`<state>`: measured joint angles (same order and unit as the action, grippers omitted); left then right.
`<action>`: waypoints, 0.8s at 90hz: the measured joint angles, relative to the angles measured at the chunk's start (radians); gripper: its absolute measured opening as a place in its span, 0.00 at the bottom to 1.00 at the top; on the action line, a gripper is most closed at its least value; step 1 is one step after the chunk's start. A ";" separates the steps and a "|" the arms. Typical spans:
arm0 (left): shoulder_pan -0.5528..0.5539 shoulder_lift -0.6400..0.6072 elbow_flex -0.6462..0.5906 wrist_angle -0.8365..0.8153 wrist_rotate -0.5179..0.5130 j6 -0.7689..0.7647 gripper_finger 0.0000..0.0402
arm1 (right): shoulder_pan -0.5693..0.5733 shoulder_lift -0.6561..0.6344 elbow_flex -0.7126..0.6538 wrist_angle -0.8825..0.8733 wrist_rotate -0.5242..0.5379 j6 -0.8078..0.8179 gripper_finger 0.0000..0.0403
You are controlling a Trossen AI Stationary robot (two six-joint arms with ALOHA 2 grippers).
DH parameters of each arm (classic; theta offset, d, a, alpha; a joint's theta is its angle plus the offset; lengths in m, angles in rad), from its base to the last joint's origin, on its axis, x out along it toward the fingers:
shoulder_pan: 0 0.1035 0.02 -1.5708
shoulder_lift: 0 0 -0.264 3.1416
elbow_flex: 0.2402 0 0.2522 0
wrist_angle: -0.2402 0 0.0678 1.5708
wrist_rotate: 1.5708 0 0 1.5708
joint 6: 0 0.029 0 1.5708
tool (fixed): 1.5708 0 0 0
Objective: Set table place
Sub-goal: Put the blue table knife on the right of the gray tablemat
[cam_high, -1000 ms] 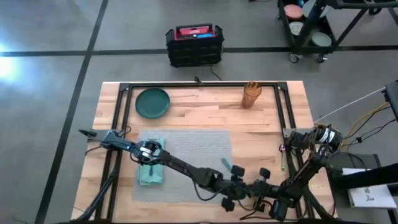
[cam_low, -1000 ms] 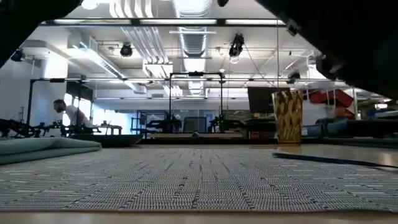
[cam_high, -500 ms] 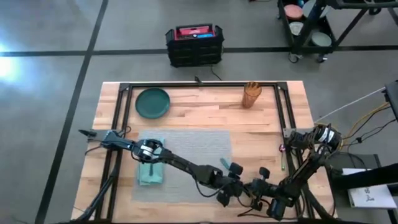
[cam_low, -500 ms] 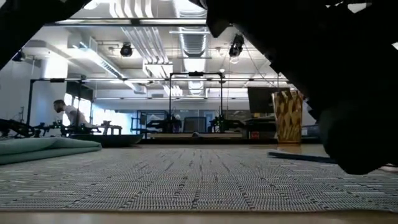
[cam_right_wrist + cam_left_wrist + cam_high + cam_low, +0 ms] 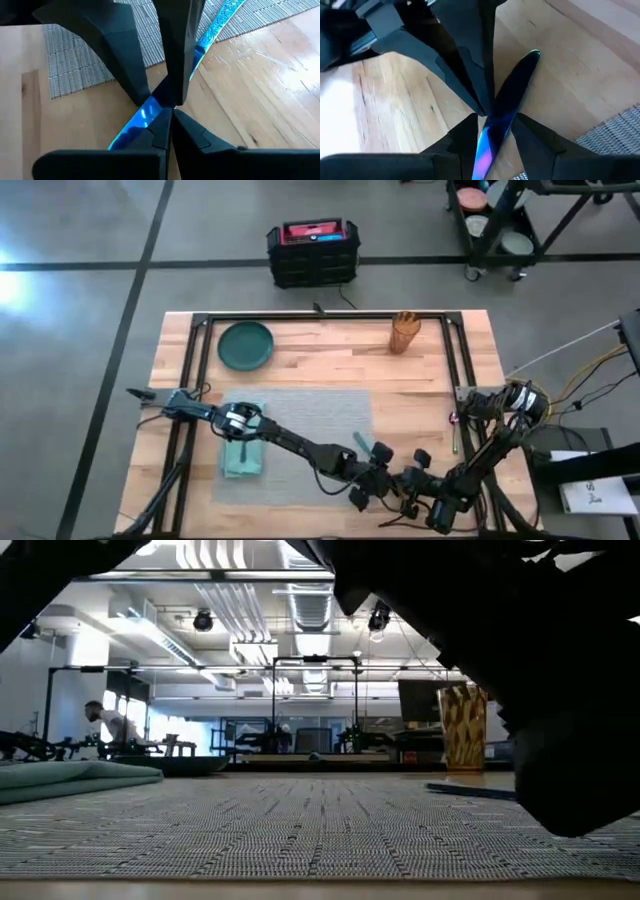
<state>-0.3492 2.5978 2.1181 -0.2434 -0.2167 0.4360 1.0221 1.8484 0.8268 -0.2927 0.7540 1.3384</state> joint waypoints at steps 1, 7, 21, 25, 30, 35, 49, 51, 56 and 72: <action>0.000 0.000 0.000 0.001 0.000 0.007 0.28 | 0.000 0.000 0.000 0.001 0.000 -0.002 0.01; 0.000 0.001 0.000 0.010 0.000 0.049 0.27 | -0.001 0.000 0.000 0.007 -0.002 -0.015 0.01; 0.000 0.001 -0.001 0.016 0.003 0.098 0.19 | -0.001 0.000 -0.001 0.014 -0.005 -0.018 0.01; 0.000 0.001 -0.001 0.015 0.004 0.099 0.16 | -0.001 0.000 -0.001 0.015 -0.006 -0.018 0.01; 0.000 0.001 -0.001 0.015 0.006 0.103 0.13 | -0.001 0.000 -0.001 0.015 -0.009 -0.018 0.01; 0.001 0.001 -0.001 0.015 0.008 0.106 0.11 | -0.001 0.000 -0.001 0.018 -0.010 -0.017 0.01; 0.001 0.001 -0.001 0.018 0.006 0.134 0.06 | 0.000 0.001 -0.002 0.027 -0.012 -0.017 0.01; 0.001 0.001 -0.001 0.018 0.006 0.136 0.05 | 0.000 0.001 -0.002 0.027 -0.012 -0.016 0.01; 0.001 0.001 -0.001 0.019 0.005 0.140 0.04 | 0.001 -0.001 -0.002 0.028 -0.012 -0.016 0.01; 0.001 0.001 -0.002 0.028 -0.006 0.162 0.01 | 0.002 -0.013 -0.003 0.029 -0.023 -0.010 0.01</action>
<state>-0.3485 2.5992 2.1166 -0.2159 -0.2230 0.5980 1.0237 1.8358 0.8242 -0.2638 0.7311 1.3280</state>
